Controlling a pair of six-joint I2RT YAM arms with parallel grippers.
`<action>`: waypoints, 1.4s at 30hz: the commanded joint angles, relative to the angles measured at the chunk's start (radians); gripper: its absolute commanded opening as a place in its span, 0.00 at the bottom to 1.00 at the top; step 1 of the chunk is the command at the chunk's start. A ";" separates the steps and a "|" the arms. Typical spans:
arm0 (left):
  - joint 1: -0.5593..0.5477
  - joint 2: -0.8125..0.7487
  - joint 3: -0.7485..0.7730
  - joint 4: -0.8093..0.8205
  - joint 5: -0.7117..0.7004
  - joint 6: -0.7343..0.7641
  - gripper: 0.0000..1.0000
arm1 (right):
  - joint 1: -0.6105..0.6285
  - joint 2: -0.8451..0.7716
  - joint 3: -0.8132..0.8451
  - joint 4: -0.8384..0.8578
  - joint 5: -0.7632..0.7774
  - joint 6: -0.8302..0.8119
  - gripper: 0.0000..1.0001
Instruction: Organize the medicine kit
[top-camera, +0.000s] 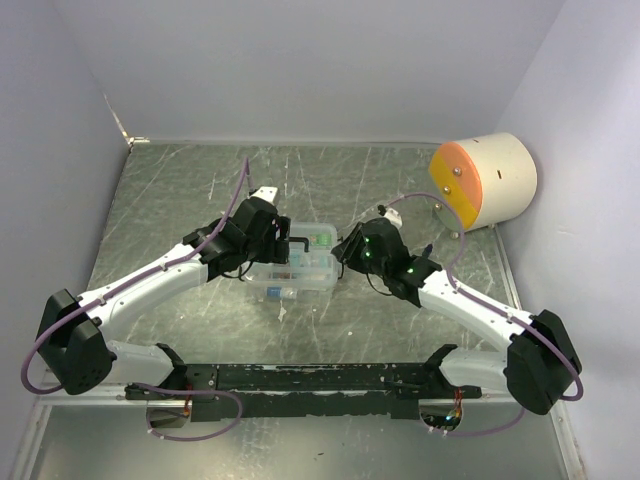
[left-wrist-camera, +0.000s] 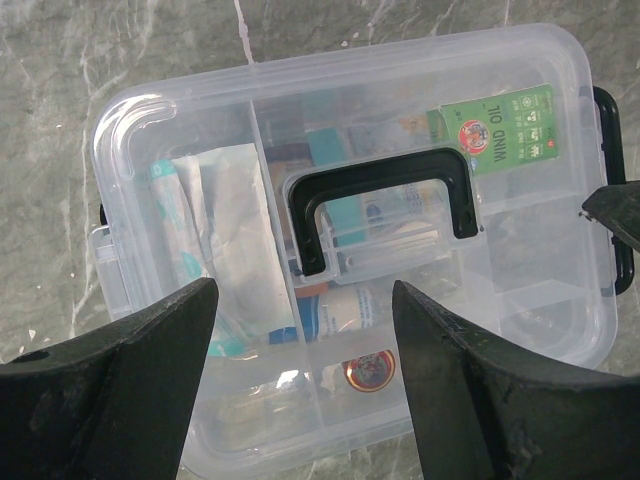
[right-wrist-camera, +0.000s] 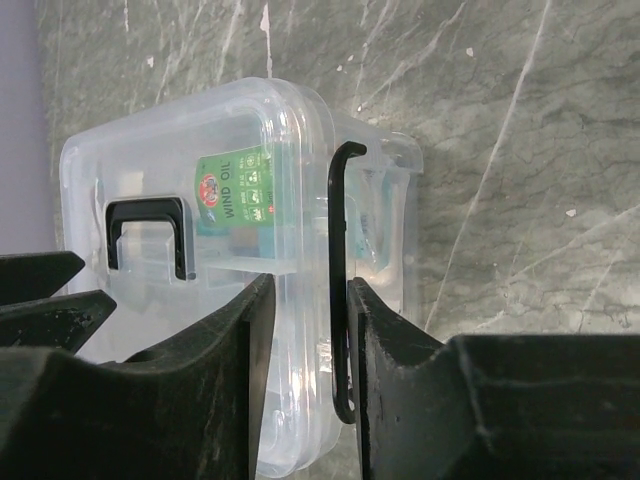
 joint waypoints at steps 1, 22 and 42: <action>-0.007 0.015 -0.012 -0.028 0.002 -0.021 0.82 | 0.019 0.020 0.014 -0.113 0.074 -0.023 0.32; -0.008 0.006 -0.002 -0.035 0.007 -0.032 0.82 | 0.047 -0.010 0.042 -0.101 0.065 -0.041 0.25; 0.024 -0.254 0.071 -0.026 -0.227 -0.052 0.99 | 0.048 0.010 0.313 -0.278 0.005 -0.425 0.66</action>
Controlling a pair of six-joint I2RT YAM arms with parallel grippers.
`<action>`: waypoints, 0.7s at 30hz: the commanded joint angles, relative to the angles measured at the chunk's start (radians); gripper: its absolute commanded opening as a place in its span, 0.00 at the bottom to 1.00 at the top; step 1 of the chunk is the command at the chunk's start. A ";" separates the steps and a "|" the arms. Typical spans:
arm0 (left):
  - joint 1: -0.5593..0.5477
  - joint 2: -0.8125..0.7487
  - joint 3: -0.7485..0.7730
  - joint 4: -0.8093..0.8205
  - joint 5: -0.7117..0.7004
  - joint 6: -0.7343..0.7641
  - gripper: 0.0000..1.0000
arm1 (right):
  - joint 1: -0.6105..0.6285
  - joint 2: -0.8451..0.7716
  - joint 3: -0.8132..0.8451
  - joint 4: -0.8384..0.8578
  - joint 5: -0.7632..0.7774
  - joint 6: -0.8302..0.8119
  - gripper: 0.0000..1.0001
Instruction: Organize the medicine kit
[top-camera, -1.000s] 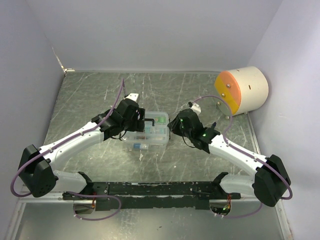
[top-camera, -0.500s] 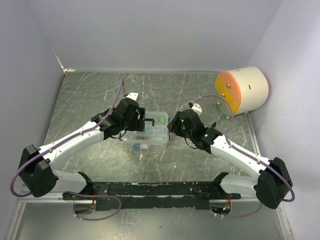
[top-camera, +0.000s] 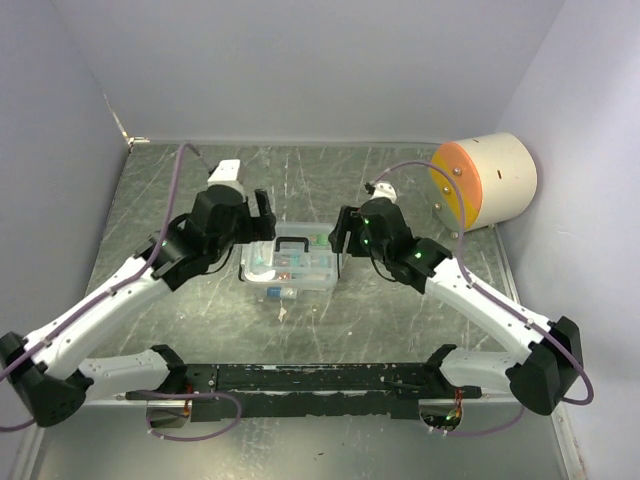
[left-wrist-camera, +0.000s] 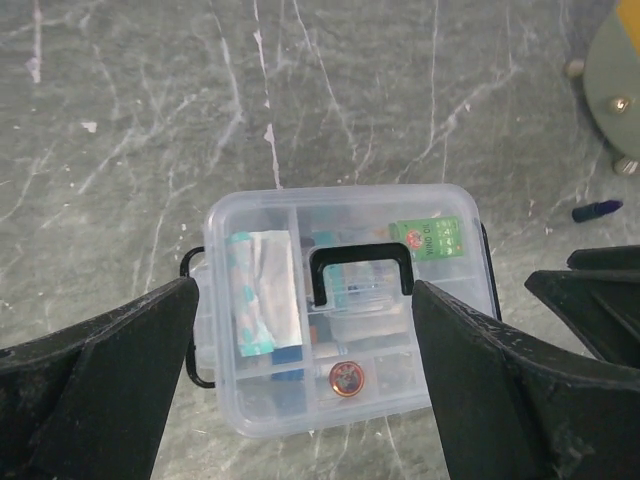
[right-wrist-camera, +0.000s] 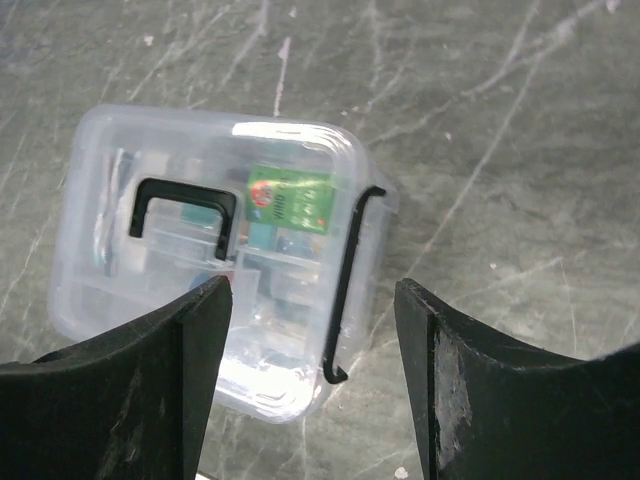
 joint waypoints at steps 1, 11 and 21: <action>0.041 -0.112 -0.089 0.037 -0.055 -0.045 0.97 | 0.008 0.059 0.100 -0.023 -0.091 -0.139 0.66; 0.434 -0.203 -0.354 0.216 0.493 -0.216 1.00 | 0.146 0.362 0.374 -0.111 -0.003 -0.251 0.79; 0.623 -0.117 -0.485 0.334 0.720 -0.316 0.99 | 0.247 0.597 0.567 -0.162 -0.011 -0.375 0.84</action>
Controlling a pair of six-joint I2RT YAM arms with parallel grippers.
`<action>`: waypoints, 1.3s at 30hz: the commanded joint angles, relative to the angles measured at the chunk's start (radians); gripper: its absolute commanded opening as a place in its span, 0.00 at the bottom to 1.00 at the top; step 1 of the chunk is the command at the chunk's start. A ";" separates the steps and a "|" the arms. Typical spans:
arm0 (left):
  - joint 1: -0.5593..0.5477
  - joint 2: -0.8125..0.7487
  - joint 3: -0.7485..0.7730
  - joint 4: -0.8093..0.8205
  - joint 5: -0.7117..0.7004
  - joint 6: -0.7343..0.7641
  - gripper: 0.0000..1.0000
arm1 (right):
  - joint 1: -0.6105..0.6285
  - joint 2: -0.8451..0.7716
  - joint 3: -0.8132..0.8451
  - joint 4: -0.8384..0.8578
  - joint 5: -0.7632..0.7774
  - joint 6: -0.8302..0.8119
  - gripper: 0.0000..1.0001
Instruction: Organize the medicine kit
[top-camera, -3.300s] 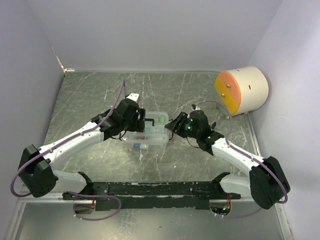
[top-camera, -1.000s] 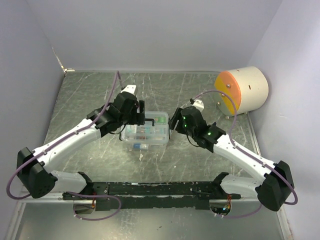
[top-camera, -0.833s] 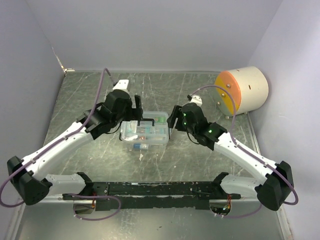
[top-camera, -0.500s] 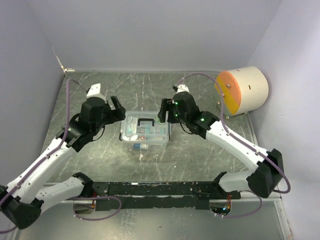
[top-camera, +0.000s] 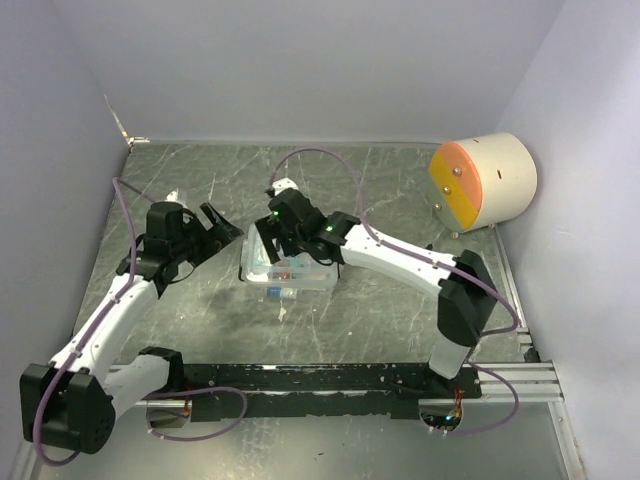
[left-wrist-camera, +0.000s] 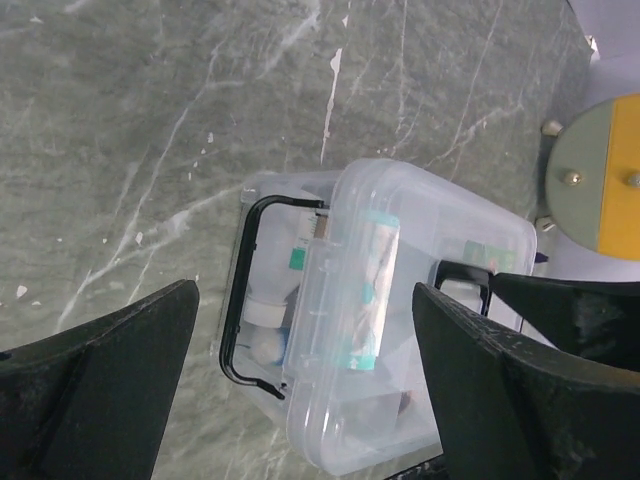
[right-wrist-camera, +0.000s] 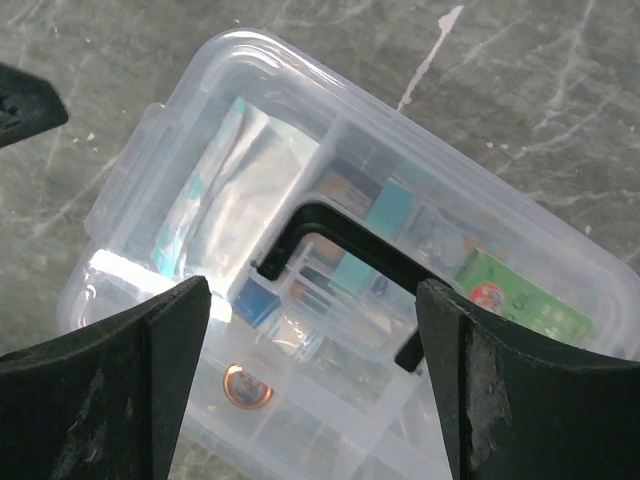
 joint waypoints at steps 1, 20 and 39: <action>0.079 0.048 -0.047 0.137 0.184 -0.089 0.98 | 0.028 0.080 0.116 -0.075 0.008 -0.111 0.84; 0.128 0.116 -0.284 0.450 0.299 -0.167 1.00 | 0.026 0.162 -0.006 -0.081 -0.031 -0.098 0.83; 0.126 0.014 -0.394 0.706 0.472 -0.614 0.97 | 0.003 0.103 -0.076 0.003 -0.111 -0.073 0.81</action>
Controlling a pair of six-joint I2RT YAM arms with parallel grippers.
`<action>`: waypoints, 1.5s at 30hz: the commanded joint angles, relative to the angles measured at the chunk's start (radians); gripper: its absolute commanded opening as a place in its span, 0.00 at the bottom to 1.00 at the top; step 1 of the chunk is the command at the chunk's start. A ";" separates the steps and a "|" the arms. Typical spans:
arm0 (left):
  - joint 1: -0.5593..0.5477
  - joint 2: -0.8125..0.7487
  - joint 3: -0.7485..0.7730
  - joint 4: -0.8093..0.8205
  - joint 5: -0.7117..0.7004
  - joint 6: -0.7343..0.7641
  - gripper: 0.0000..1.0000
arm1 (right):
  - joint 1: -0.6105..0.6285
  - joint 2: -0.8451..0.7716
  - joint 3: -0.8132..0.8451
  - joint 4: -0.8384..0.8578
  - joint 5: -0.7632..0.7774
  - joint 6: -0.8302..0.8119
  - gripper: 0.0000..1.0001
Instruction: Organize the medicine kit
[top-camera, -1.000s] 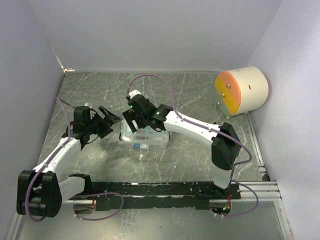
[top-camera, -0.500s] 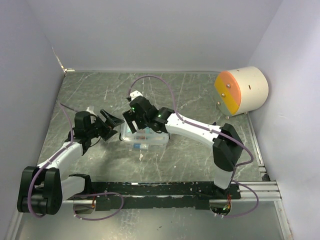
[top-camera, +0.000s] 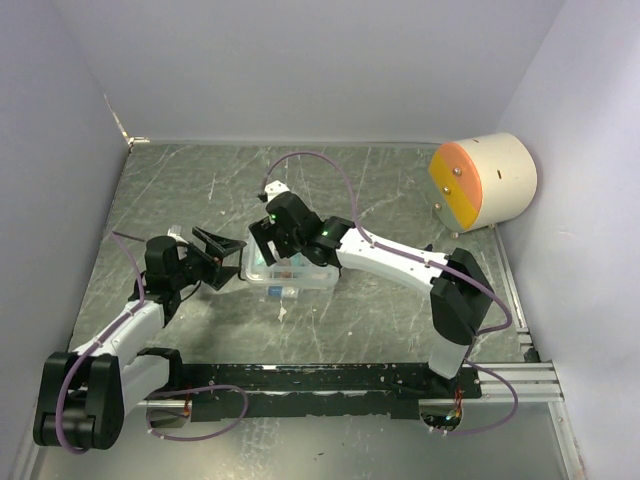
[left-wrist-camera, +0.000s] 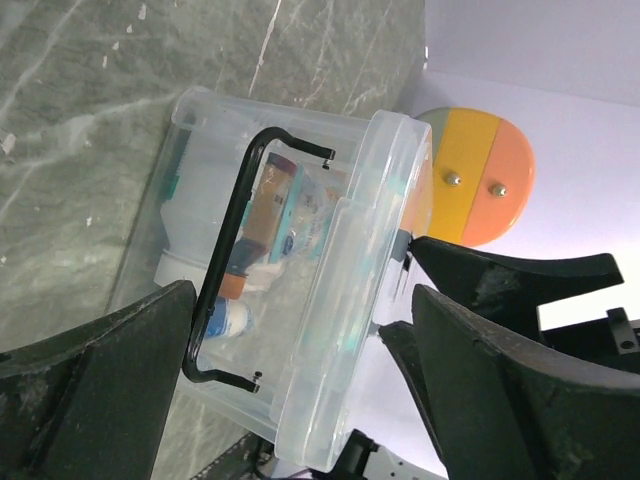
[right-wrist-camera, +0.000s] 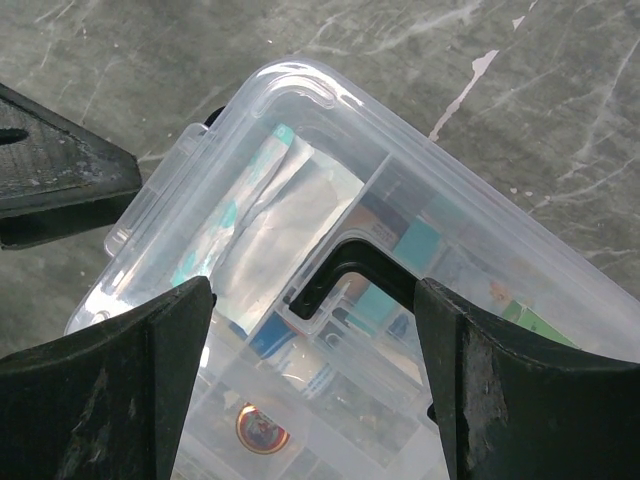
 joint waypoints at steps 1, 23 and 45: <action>-0.001 -0.008 0.029 0.112 0.121 -0.115 0.97 | -0.013 0.041 -0.063 -0.101 -0.067 0.022 0.81; -0.001 -0.073 0.111 -0.171 0.155 0.112 0.87 | -0.023 0.068 -0.059 -0.097 -0.068 0.051 0.79; -0.090 -0.056 0.228 -0.326 0.062 0.211 0.72 | -0.034 0.084 -0.062 -0.094 -0.059 0.088 0.76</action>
